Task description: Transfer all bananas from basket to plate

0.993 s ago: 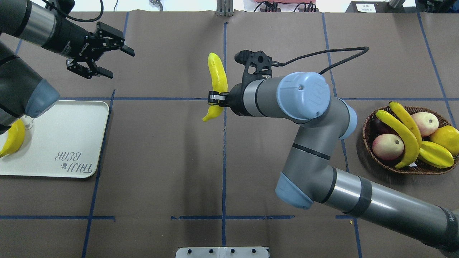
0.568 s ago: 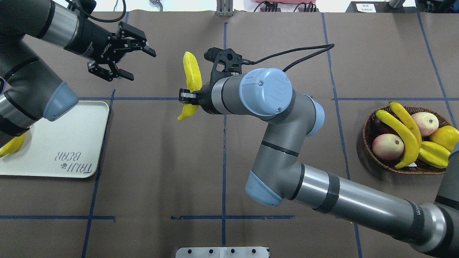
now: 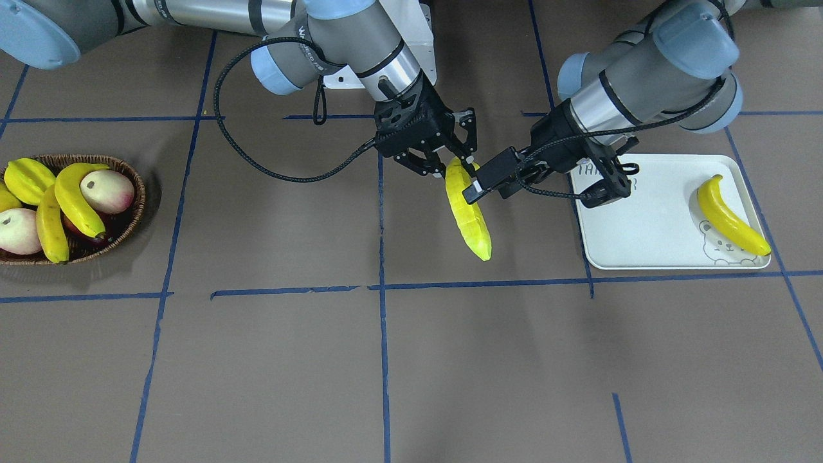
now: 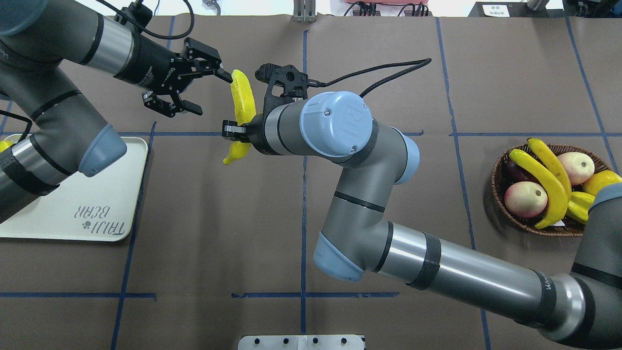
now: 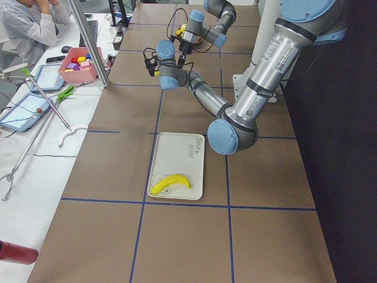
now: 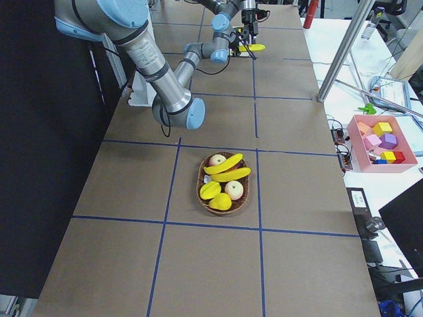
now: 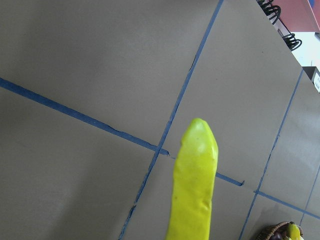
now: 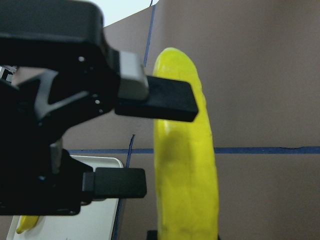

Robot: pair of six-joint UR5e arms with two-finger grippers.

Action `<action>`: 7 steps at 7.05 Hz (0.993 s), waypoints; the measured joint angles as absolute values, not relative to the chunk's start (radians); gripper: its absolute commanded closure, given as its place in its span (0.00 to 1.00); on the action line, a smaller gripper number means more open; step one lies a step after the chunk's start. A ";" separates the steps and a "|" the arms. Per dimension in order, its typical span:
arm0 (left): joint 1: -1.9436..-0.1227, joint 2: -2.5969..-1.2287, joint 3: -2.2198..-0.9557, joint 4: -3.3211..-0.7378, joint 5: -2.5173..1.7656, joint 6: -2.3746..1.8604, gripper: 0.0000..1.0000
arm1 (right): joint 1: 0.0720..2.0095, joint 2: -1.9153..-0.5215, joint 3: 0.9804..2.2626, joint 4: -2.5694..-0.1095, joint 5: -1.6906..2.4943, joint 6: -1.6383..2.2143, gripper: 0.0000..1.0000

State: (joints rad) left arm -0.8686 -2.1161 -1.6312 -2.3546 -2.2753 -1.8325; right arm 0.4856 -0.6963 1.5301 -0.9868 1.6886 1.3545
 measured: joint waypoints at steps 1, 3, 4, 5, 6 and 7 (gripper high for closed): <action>-0.863 -2.117 -1.631 -2.355 -2.270 -1.834 0.39 | 0.484 -0.694 1.532 -0.987 1.689 1.354 0.93; -0.857 -2.117 -1.631 -2.355 -2.269 -1.835 0.88 | 0.482 -0.693 1.534 -0.986 1.689 1.354 0.86; -0.857 -2.117 -1.631 -2.354 -2.268 -1.834 0.96 | 0.481 -0.693 1.535 -0.986 1.689 1.355 0.62; -0.856 -2.116 -1.630 -2.355 -2.268 -1.834 0.99 | 0.481 -0.694 1.535 -0.986 1.689 1.355 0.01; -0.856 -2.116 -1.631 -2.355 -2.268 -1.834 1.00 | 0.481 -0.693 1.535 -0.986 1.690 1.354 0.01; -0.856 -2.115 -1.631 -2.354 -2.267 -1.833 1.00 | 0.482 -0.693 1.535 -0.986 1.691 1.353 0.01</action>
